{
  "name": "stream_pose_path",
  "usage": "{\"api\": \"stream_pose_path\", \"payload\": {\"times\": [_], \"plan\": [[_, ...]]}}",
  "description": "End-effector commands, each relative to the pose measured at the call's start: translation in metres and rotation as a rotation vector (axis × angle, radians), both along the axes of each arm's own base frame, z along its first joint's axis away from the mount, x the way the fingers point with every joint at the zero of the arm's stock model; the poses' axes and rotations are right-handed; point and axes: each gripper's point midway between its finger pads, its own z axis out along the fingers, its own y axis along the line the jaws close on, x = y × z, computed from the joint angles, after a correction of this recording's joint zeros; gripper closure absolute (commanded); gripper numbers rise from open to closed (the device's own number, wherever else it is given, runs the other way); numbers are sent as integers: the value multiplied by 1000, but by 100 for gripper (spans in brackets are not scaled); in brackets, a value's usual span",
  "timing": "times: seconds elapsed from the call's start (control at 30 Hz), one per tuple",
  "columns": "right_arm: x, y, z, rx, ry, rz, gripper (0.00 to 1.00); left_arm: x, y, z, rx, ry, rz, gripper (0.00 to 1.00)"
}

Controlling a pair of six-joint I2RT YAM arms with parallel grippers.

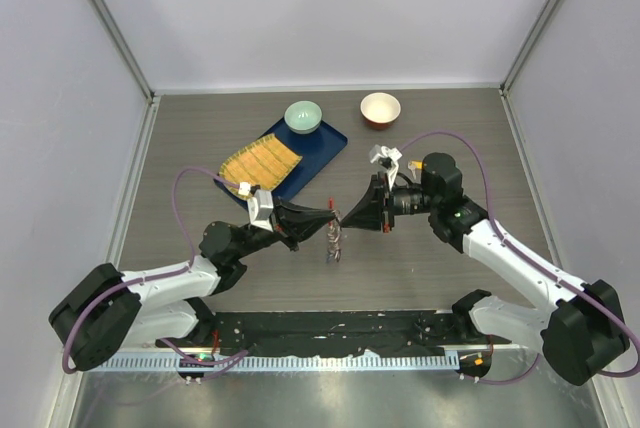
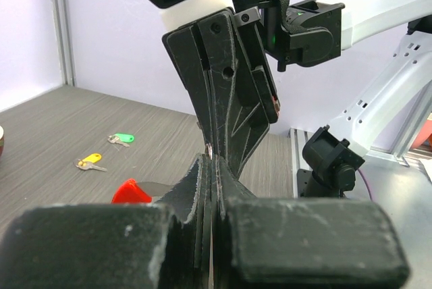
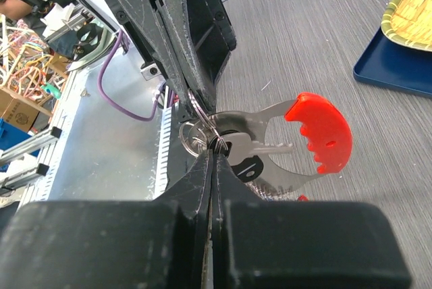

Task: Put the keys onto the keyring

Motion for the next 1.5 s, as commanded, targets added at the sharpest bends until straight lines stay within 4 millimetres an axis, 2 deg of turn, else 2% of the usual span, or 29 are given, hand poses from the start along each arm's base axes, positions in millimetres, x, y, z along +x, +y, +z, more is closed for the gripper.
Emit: {"api": "stream_pose_path", "payload": {"times": [0.0, 0.03, 0.07, 0.17, 0.33, 0.5, 1.1, 1.2, 1.33, 1.47], "plan": [[-1, 1, 18, 50, -68, 20, 95, -21, 18, 79, -227, -246, -5, 100], [1, 0, 17, 47, -67, 9, 90, -20, 19, 78, -225, -247, -1, 100], [0, -1, 18, 47, -80, 7, 81, -19, 19, 77, -223, -244, 5, 100], [0, -4, 18, 39, -110, -13, 74, -20, 19, 76, -222, -245, 0, 100], [3, -6, 22, 42, -148, -38, 69, -24, 17, 78, -220, -253, -24, 100], [3, -7, 26, 48, -177, -28, 69, -28, 16, 81, -219, -261, -50, 100], [-10, -5, 38, 95, -203, 62, 77, -34, 10, 84, -210, -269, -104, 100], [-11, -5, 38, 97, -202, 65, 84, -35, 9, 84, -209, -273, -111, 100], [-9, -4, 36, 92, -186, 66, 99, -38, 8, 86, -209, -282, -128, 100], [-7, -3, 32, 84, -165, 67, 99, -41, 9, 90, -213, -299, -137, 100]]}}
